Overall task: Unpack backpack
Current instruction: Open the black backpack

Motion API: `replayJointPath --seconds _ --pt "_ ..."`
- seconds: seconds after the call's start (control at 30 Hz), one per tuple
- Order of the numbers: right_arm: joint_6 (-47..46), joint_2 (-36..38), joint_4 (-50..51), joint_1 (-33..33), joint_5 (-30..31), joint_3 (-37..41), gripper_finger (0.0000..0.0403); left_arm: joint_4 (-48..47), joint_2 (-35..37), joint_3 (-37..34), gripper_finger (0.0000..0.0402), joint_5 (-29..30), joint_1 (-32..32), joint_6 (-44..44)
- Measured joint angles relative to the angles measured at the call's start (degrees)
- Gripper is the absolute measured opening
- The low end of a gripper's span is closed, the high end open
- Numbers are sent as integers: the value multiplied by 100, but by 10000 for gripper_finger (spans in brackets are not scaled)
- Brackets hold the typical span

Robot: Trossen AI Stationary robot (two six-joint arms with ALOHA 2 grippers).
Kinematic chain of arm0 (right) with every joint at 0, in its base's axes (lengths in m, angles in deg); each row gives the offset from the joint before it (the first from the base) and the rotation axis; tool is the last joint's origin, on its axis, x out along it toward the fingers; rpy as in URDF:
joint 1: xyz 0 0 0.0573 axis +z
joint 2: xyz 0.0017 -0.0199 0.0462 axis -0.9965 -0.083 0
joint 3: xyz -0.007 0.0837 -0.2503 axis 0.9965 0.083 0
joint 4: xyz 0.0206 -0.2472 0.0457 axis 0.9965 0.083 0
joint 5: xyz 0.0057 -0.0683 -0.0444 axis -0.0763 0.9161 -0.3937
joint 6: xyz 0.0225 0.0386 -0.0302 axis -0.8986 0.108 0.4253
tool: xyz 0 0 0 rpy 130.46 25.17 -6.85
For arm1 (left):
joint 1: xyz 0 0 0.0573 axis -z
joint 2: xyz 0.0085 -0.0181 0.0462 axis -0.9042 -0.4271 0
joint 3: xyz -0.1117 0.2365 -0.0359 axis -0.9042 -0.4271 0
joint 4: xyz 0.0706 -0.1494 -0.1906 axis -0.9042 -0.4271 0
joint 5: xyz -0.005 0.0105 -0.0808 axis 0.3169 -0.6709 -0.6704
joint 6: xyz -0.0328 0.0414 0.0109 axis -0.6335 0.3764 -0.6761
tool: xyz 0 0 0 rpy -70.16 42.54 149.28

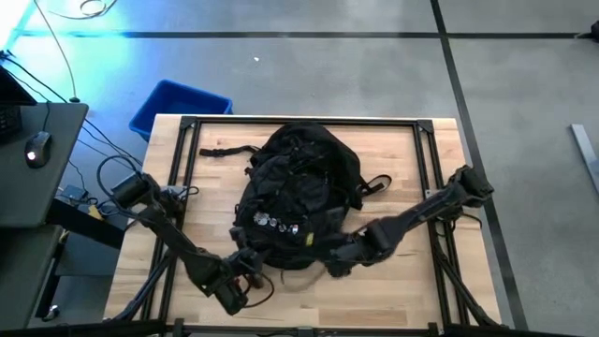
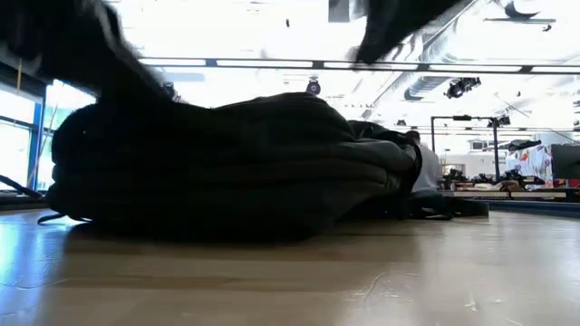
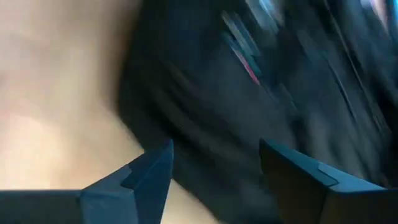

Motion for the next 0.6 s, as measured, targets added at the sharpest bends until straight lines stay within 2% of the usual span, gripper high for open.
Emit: replayJointPath --seconds 0.13,0.27,0.4,0.6 --pt "-1235 12 811 -253 836 629 191 -207 -206 -270 106 -450 -34 -772" --pt "-1607 210 611 -681 1028 1327 175 -972 -238 -522 73 -821 27 -1792" --pt "-894 284 -524 -905 1074 1804 163 -1466 -251 -641 39 -859 238 -2418" --pt "448 308 -2089 -908 887 1873 152 -1435 -251 -642 13 -844 430 -2498"
